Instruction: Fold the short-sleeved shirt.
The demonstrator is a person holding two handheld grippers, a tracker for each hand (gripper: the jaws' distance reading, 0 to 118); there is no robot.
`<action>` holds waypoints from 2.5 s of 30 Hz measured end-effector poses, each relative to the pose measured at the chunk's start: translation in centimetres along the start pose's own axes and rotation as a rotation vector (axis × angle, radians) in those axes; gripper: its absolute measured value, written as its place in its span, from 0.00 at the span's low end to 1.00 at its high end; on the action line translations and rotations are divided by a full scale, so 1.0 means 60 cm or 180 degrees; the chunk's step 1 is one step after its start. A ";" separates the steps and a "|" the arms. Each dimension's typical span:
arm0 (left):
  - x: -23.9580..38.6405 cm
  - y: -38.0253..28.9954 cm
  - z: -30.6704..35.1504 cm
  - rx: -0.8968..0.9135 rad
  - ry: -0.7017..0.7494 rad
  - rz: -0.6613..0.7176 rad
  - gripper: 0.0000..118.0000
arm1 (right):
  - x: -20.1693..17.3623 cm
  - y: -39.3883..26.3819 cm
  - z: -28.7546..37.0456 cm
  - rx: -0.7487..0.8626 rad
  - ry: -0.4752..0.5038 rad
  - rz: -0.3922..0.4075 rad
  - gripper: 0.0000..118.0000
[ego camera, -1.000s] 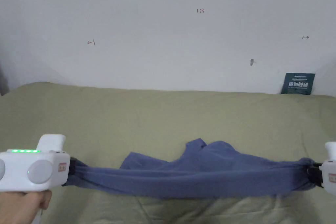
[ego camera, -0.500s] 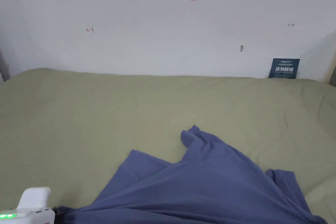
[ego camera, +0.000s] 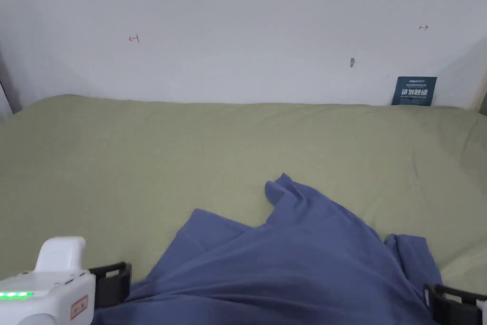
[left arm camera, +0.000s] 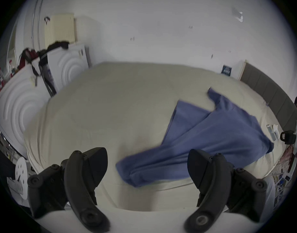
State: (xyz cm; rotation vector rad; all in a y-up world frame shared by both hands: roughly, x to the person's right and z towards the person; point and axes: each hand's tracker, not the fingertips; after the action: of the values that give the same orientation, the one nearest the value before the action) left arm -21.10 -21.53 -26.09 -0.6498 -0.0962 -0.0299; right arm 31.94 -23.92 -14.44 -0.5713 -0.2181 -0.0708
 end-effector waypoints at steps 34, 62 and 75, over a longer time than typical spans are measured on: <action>-0.122 -0.087 -0.067 -0.0568 0.0267 0.0200 0.00 | -0.227 -0.032 0.048 0.0415 0.0268 0.0136 0.03; -0.070 -0.081 -0.182 -0.1140 -0.0066 0.0122 0.03 | -0.185 -0.004 -0.139 -0.0333 0.0248 0.0327 0.03; -0.065 -0.080 -0.190 -0.1162 -0.0079 0.0202 0.03 | -0.109 0.169 -0.488 -0.0859 0.0059 0.0477 0.78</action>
State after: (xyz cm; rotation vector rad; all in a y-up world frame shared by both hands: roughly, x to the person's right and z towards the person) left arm -24.33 -32.23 -32.60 -1.0179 -0.0948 0.0224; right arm 32.25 -31.29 -45.27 -0.8537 -0.1477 0.0406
